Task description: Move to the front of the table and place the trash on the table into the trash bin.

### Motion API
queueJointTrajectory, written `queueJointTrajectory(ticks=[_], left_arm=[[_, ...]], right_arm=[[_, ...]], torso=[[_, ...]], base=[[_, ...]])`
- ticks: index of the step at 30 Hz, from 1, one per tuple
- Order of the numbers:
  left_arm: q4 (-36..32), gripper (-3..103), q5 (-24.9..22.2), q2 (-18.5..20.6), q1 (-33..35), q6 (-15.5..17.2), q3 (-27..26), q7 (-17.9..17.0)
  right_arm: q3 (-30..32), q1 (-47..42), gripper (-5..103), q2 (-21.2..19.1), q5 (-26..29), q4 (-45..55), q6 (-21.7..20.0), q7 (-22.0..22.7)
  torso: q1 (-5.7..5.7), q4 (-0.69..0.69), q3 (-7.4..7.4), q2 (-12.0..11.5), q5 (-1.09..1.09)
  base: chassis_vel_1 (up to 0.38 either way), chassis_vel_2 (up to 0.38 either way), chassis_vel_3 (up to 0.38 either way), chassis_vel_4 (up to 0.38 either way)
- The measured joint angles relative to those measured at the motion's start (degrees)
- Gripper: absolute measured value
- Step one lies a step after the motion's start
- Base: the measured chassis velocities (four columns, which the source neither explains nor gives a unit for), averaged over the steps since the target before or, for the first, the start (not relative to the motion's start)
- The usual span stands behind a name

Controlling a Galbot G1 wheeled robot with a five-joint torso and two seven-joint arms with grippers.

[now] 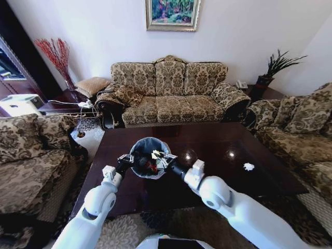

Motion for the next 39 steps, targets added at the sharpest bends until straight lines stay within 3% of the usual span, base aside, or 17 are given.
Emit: queueJointTrajectory(ticks=[9, 11, 12, 16, 18, 24, 25, 27, 30, 31, 37, 39], left_arm=[[0.70, 3, -0.06, -0.14, -0.38, -0.04, 0.07, 0.16], [0.81, 3, -0.04, -0.16, -0.44, -0.08, 0.19, 0.20], [0.81, 3, -0.04, -0.16, -0.44, -0.08, 0.19, 0.20], [0.88, 3, -0.03, -0.09, -0.56, -0.13, 0.20, 0.24], [0.89, 3, -0.03, -0.07, -0.56, -0.13, 0.20, 0.24], [1.01, 3, 0.00, -0.15, -0.51, -0.18, -0.03, 0.23], [1.01, 3, 0.00, -0.15, -0.51, -0.18, -0.03, 0.23], [1.16, 3, 0.02, -0.23, -0.51, -0.24, -0.16, 0.23], [1.25, 3, 0.01, -0.21, -0.51, -0.30, -0.36, 0.20], [1.19, 3, 0.01, -0.23, -0.22, -0.39, -0.97, 0.21], [-0.04, 3, 0.40, -1.27, 1.32, -0.86, -3.04, -0.10], [-0.14, 3, 0.44, -1.41, 1.29, -0.91, -2.99, -0.18]], right_arm=[[-1.27, 2.44, 15, 0.31, 0.52, -0.51, -0.09, 0.09], [-1.43, 2.47, 25, 0.28, 0.57, -0.39, -0.09, 0.09], [-1.43, 2.47, 25, 0.28, 0.57, -0.39, -0.09, 0.09], [-1.63, 2.43, 47, 0.31, 0.47, -0.58, 0.15, 0.45], [-1.63, 2.35, 47, 0.31, 0.45, -0.59, 0.24, 0.51], [0.04, -0.12, 75, -0.07, -0.22, 0.60, 1.38, 0.66], [0.04, -0.12, 75, -0.07, -0.22, 0.60, 1.38, 0.66], [2.68, -2.01, 85, -0.42, -0.45, 1.91, 1.92, 0.71], [5.45, -3.93, 91, -1.10, -0.97, 3.01, 2.64, 0.96], [7.52, -5.27, 99, -2.01, -1.81, 3.65, 3.41, 1.93], [13.36, -9.84, 100, -2.37, -5.97, 3.02, 3.96, 5.16], [21.35, -16.36, 100, -1.13, -9.93, 1.61, 4.59, 4.76]], torso=[[0.00, -0.02, 0.00, 0.00, 0.00], [0.00, -0.02, 0.00, 0.00, 0.00], [0.00, -0.02, 0.00, 0.00, 0.00], [0.00, -0.02, 0.00, 0.00, 0.00], [0.00, -0.02, 0.00, 0.00, 0.00], [0.00, -0.01, -0.01, 0.00, 0.01], [0.00, -0.01, -0.01, 0.00, 0.01], [0.00, -0.01, -0.01, 0.00, 0.00], [0.00, -0.02, -0.01, 0.00, 0.01], [0.00, -0.04, -0.01, 0.00, 0.00], [0.00, 0.05, -0.01, 0.00, 0.01], [0.00, -0.03, -0.01, 0.00, 0.01]], base=[[0.000, 0.000, 0.000, 0.000], [0.000, 0.000, 0.000, 0.000], [0.000, 0.000, 0.000, 0.000], [0.000, 0.000, 0.000, 0.000], [0.000, 0.000, 0.000, 0.000], [0.000, 0.000, 0.000, 0.000], [0.000, 0.000, 0.000, 0.000], [0.000, 0.000, 0.000, 0.000], [0.000, 0.000, 0.000, 0.000], [0.000, 0.000, 0.000, 0.000], [0.000, 0.000, 0.000, 0.000], [0.000, 0.000, 0.000, 0.000]])
